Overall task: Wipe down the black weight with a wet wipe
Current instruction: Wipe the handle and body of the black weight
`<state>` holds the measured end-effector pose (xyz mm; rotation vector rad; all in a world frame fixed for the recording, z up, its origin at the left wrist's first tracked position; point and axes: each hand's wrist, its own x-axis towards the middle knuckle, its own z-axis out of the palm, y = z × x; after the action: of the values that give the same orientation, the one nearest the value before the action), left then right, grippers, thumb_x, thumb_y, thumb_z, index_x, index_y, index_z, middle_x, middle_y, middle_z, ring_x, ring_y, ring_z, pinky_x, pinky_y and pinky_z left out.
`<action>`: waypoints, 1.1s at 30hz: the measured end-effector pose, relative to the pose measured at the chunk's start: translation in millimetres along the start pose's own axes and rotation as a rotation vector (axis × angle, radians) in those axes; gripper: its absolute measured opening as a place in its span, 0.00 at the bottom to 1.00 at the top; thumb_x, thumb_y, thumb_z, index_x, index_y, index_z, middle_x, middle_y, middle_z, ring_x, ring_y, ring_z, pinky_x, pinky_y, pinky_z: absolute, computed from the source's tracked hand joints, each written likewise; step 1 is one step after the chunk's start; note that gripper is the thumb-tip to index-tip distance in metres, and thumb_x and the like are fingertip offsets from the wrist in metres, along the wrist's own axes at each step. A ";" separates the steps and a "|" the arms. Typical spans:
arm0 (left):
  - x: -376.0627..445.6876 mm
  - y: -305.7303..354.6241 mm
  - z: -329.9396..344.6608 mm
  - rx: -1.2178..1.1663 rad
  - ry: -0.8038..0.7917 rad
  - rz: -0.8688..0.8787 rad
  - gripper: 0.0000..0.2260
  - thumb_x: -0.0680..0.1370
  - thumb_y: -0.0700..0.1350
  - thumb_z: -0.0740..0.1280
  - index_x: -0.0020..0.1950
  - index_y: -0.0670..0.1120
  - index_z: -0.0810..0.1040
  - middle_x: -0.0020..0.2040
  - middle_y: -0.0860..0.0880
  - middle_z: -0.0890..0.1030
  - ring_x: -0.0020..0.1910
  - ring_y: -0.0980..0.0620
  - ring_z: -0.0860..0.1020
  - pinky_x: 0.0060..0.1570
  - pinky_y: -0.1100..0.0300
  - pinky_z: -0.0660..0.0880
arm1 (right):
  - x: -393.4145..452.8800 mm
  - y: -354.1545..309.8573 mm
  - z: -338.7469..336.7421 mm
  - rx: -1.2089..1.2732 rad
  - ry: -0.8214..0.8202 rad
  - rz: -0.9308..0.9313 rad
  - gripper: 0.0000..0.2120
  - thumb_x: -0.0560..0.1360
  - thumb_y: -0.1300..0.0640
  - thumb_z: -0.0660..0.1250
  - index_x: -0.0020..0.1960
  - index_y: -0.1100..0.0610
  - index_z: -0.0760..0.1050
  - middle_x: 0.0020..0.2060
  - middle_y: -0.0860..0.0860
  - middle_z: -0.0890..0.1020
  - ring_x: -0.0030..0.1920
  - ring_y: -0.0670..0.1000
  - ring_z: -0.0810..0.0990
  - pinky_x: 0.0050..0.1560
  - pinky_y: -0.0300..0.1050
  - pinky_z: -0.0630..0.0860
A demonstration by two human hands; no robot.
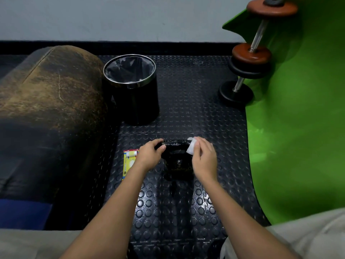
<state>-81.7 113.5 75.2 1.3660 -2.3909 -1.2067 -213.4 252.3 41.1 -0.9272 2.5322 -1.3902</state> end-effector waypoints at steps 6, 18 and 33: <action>-1.8 2.5 -2.0 0.009 0.005 0.012 0.18 0.80 0.51 0.62 0.69 0.52 0.72 0.64 0.48 0.77 0.60 0.48 0.75 0.51 0.63 0.68 | 2.8 -0.2 -2.1 0.292 0.034 0.433 0.15 0.84 0.51 0.53 0.50 0.52 0.78 0.43 0.44 0.78 0.45 0.46 0.75 0.41 0.41 0.70; -2.5 2.0 -2.6 0.002 0.003 0.007 0.18 0.80 0.51 0.63 0.69 0.52 0.72 0.63 0.48 0.77 0.47 0.56 0.73 0.47 0.64 0.68 | 18.4 -9.1 5.6 -0.071 -0.136 -0.085 0.15 0.82 0.53 0.55 0.55 0.49 0.81 0.50 0.40 0.80 0.54 0.42 0.74 0.71 0.43 0.62; -0.7 -1.9 -1.8 -0.001 0.010 0.001 0.18 0.79 0.52 0.63 0.69 0.52 0.72 0.65 0.48 0.76 0.61 0.48 0.74 0.53 0.61 0.70 | 11.8 -8.5 -1.1 -0.034 -0.035 0.151 0.17 0.84 0.52 0.52 0.60 0.52 0.79 0.56 0.47 0.81 0.54 0.46 0.77 0.64 0.49 0.72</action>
<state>-79.2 112.5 75.2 1.3673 -2.3837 -1.1979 -219.4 243.1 50.8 -0.7416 2.5476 -1.2802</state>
